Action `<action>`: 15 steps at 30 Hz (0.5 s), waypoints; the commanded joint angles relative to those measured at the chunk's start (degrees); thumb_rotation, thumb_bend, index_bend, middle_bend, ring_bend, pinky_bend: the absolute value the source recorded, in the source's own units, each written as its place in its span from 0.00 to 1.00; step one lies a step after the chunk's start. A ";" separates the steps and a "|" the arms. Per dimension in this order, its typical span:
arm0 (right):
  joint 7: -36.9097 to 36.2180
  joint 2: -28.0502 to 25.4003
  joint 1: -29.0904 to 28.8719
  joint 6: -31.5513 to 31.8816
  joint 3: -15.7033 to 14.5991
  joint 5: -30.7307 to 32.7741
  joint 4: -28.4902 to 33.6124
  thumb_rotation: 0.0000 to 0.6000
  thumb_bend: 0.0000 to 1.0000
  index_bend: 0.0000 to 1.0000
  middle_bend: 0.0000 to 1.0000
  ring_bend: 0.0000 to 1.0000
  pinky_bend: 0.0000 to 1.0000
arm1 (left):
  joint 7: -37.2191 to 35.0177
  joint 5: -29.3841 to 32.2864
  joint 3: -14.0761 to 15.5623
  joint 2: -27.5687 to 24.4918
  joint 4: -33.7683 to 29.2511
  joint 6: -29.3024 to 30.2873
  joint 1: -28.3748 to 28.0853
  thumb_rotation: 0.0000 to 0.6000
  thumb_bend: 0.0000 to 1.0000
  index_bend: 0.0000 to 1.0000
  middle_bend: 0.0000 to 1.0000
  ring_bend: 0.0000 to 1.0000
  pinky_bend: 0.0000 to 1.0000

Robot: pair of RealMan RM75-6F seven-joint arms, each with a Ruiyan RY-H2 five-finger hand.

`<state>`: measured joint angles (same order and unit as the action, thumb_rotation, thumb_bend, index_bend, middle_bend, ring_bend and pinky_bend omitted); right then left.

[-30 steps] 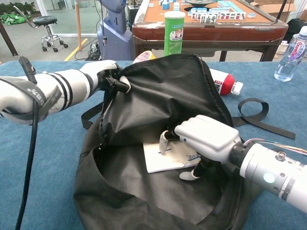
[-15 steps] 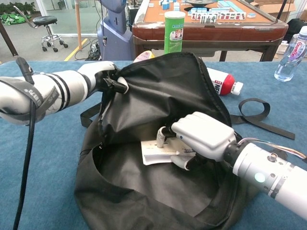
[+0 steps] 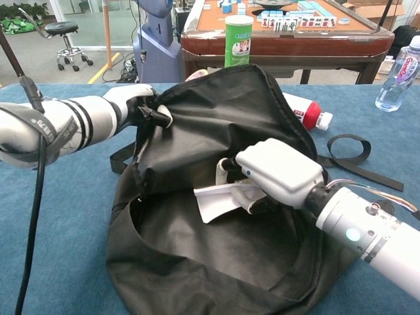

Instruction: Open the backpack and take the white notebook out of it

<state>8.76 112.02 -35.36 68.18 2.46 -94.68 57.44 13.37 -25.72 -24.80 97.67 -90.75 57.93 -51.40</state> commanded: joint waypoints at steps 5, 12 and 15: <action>-2.49 -1.69 0.66 3.65 -1.03 -1.93 2.33 1.00 0.62 0.67 0.55 0.46 0.51 | 0.08 0.74 -0.03 -0.61 0.51 -0.70 -0.17 1.00 0.89 0.68 0.48 0.39 0.21; -4.60 -10.54 2.28 10.94 -2.55 -6.35 13.30 1.00 0.62 0.73 0.60 0.51 0.56 | -0.21 0.10 0.28 -1.77 -0.24 -0.78 0.22 1.00 0.89 0.68 0.48 0.39 0.21; -5.16 -15.22 2.77 13.49 -2.76 -8.08 18.97 1.00 0.62 0.74 0.60 0.52 0.56 | -0.21 -0.78 0.78 -2.37 -0.90 -0.62 0.54 1.00 0.89 0.68 0.48 0.39 0.21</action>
<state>4.38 100.94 -33.35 78.75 0.21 -100.65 71.81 13.17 -26.32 -24.18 95.46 -91.49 57.24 -50.98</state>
